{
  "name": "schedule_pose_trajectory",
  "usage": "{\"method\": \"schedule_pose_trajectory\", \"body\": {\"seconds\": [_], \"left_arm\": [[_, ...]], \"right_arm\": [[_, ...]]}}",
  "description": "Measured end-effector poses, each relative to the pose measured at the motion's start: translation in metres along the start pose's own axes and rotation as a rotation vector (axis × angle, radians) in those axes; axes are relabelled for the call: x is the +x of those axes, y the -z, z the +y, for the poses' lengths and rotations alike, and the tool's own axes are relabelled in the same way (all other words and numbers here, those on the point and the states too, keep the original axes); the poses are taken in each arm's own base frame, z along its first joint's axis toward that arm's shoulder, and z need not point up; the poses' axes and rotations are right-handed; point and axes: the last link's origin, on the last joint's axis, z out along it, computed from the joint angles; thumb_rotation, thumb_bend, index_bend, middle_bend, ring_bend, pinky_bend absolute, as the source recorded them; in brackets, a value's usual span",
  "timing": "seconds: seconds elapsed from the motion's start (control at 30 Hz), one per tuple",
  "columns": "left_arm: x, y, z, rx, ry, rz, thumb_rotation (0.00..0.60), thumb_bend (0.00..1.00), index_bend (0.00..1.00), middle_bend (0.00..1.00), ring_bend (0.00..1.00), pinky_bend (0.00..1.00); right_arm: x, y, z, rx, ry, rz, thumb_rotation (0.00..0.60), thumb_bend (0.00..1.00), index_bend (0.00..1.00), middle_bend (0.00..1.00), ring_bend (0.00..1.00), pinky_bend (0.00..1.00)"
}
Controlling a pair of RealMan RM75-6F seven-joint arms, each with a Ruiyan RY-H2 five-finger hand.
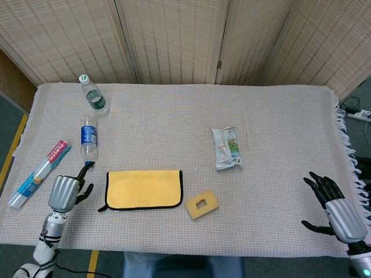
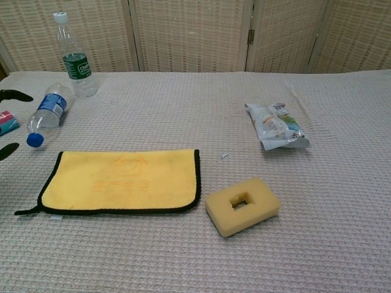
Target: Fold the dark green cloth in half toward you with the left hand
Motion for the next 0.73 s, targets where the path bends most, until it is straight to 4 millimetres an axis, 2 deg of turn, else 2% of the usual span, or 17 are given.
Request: {"method": "schedule_pose_trajectory", "body": {"seconds": [0.07,0.13,0.2,0.23,0.27,0.33,0.37,0.4,0.47,0.63,0.73], "left_arm": [[0.018,0.001,-0.003,0.012,-0.003,0.049,0.6,0.38,0.21,0.97,0.98,1.0],[0.036,0.003,-0.004,0.023,0.004,0.092,0.6,0.37,0.21,0.87,0.9,0.94],[0.05,0.008,-0.004,0.032,0.016,0.113,0.6,0.33,0.21,0.67,0.69,0.68],[0.058,0.012,-0.004,0.041,0.022,0.114,0.6,0.3,0.19,0.53,0.55,0.49],[0.064,0.016,-0.004,0.05,0.024,0.106,0.6,0.28,0.17,0.41,0.44,0.35],[0.076,0.026,-0.005,0.076,0.023,0.066,0.6,0.24,0.12,0.2,0.2,0.1],[0.081,0.032,-0.005,0.09,0.022,0.043,0.6,0.23,0.11,0.13,0.12,0.04],[0.085,0.038,-0.005,0.107,0.021,0.017,0.6,0.23,0.11,0.08,0.06,0.01],[0.097,0.056,-0.007,0.155,0.01,-0.048,0.6,0.23,0.1,0.05,0.02,0.0],[0.115,0.091,-0.002,0.222,-0.089,-0.156,0.6,0.23,0.1,0.05,0.0,0.0],[0.121,0.104,0.002,0.254,-0.11,-0.192,0.6,0.23,0.11,0.05,0.0,0.0]], "right_arm": [[-0.001,0.001,-0.002,0.011,0.003,0.0,0.6,0.12,0.0,0.0,0.0,0.0],[-0.001,0.001,-0.003,0.018,0.008,0.002,0.6,0.12,0.0,0.0,0.0,0.0],[-0.002,0.0,-0.005,0.023,0.015,0.007,0.6,0.12,0.0,0.0,0.0,0.0],[-0.003,-0.001,-0.005,0.025,0.018,0.011,0.6,0.12,0.0,0.0,0.0,0.0],[-0.003,-0.001,-0.006,0.026,0.023,0.018,0.6,0.12,0.0,0.0,0.0,0.0],[-0.003,-0.003,-0.006,0.022,0.032,0.033,0.6,0.12,0.0,0.0,0.0,0.0],[-0.003,-0.004,-0.006,0.017,0.04,0.044,0.6,0.12,0.0,0.0,0.0,0.0],[-0.003,-0.005,-0.005,0.011,0.048,0.053,0.6,0.12,0.0,0.0,0.0,0.0],[-0.003,-0.006,-0.004,-0.005,0.068,0.074,0.6,0.12,0.0,0.0,0.0,0.0],[-0.004,-0.007,-0.004,-0.036,0.088,0.091,0.6,0.12,0.0,0.0,0.0,0.0],[-0.006,-0.006,-0.007,-0.036,0.09,0.078,0.6,0.12,0.0,0.0,0.0,0.0]]}}
